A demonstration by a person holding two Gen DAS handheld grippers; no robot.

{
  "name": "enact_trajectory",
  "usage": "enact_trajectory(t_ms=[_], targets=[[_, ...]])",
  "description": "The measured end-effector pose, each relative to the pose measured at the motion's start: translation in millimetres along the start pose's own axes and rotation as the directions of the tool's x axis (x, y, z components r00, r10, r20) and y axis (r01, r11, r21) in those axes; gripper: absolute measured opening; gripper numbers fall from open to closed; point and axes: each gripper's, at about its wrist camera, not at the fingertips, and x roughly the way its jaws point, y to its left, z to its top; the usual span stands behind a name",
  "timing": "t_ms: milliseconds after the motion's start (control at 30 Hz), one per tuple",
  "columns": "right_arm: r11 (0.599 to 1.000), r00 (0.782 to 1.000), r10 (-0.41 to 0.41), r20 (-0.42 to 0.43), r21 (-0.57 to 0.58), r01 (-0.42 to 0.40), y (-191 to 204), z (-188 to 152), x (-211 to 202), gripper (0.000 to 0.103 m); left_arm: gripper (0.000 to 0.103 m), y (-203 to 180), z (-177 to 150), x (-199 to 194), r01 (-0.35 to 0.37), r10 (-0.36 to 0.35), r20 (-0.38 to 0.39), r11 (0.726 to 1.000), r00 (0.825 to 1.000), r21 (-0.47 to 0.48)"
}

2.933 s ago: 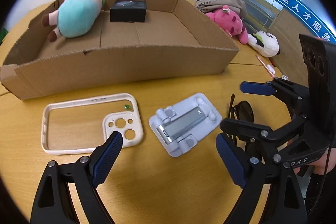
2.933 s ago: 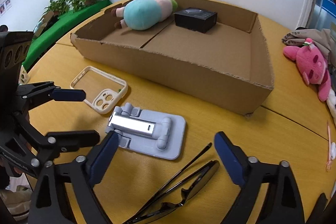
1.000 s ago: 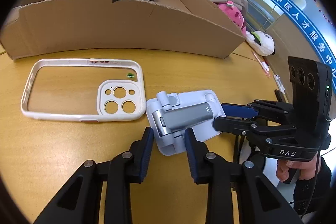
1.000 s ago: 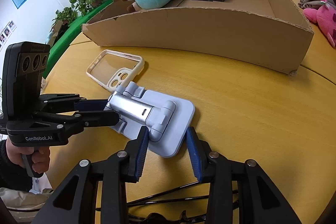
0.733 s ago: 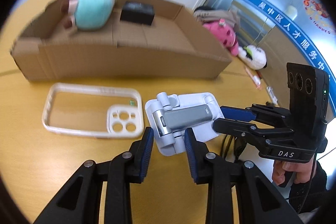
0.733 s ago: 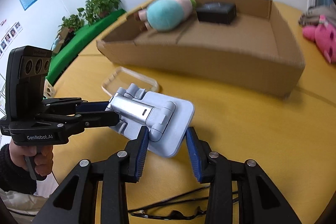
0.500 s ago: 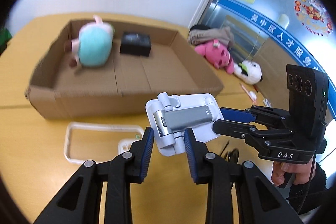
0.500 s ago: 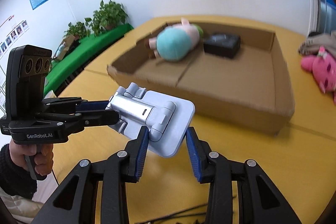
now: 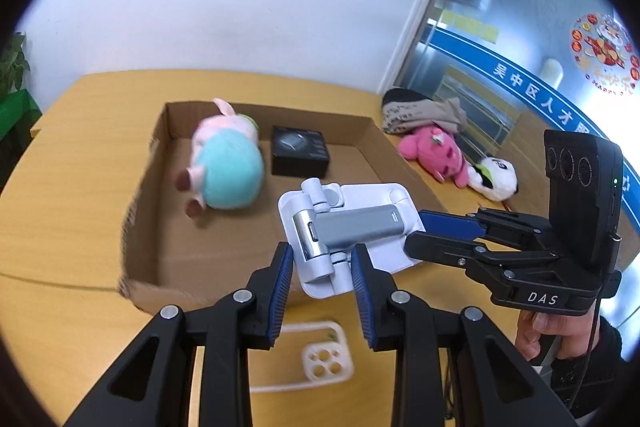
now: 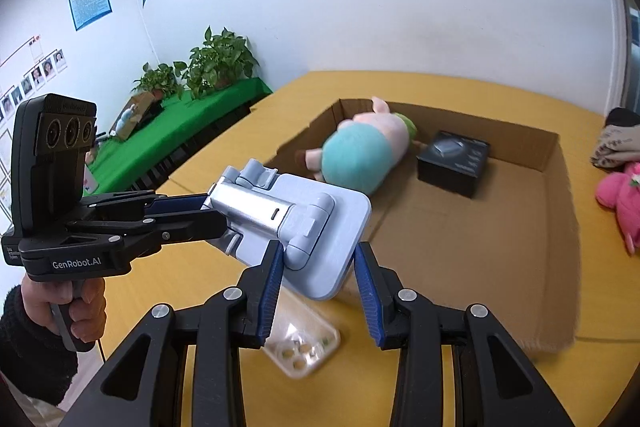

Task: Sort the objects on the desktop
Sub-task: 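Lift the phone stand with both tools and carry it over the cardboard box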

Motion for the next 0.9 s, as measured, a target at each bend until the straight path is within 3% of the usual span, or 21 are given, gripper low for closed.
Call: enact_trajectory(t_ms=[300,733,900], targets=[[0.996,0.999,0.045,-0.016,0.074,-0.044,-13,29,63,0.040,0.028,51,26,31,-0.026,0.025,-0.046,0.999,0.999,-0.018],[0.979,0.980,0.101,-0.172,0.192,-0.067,-36,11,162,0.040,0.028,112,0,90,-0.083,0.062,-0.207,0.992,0.976,-0.097],[0.976,0.967,0.108,-0.232,0.212,-0.059,-36,6,187,0.040,0.028,113,-4,97,-0.146,0.128,-0.245,0.988,0.961,-0.058]])
